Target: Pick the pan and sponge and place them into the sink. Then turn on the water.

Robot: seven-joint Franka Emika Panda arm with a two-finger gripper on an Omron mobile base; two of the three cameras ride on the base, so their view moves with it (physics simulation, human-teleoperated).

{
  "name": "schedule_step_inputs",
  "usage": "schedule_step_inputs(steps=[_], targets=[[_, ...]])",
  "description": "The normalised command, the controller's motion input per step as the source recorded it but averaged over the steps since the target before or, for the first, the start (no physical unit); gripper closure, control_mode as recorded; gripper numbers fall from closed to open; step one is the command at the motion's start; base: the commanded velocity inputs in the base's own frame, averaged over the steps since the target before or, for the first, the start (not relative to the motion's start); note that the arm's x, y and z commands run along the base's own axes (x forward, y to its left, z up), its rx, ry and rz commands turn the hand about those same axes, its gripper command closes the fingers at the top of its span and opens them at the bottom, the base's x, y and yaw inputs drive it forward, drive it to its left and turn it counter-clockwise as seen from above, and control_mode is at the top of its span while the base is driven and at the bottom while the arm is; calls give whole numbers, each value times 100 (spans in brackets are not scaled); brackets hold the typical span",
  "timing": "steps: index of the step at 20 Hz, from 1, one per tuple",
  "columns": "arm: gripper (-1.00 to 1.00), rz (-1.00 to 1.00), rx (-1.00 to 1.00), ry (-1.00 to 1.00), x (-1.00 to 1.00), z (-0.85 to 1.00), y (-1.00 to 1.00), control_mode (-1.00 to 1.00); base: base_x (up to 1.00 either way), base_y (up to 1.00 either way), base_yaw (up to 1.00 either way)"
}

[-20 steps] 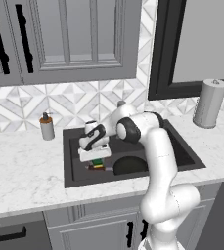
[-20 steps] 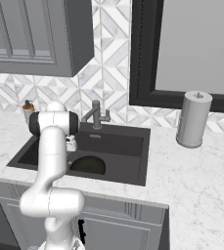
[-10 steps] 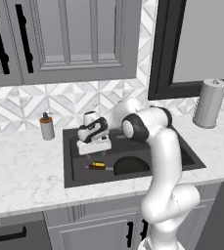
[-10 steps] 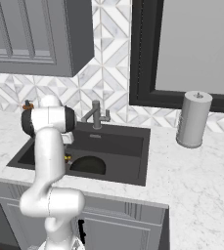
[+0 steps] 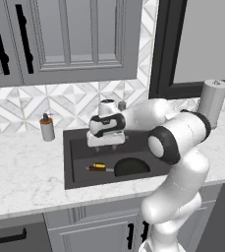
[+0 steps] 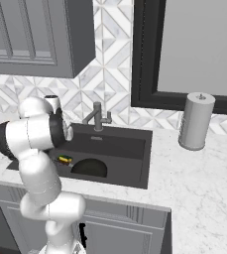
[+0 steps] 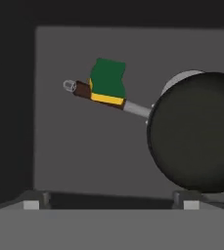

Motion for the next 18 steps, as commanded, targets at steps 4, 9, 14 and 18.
schedule_step_inputs(steps=[4,9,14,18], targets=[[-100,0,12,-12,-68,100,-25,-100,0,0,0],[-100,0,10,-14,-76,100,-27,-100,0,0,0],[-100,0,9,-8,-56,97,-49,-100,0,0,0],[-100,0,23,0,-2,46,-87,-100,0,0,0]])
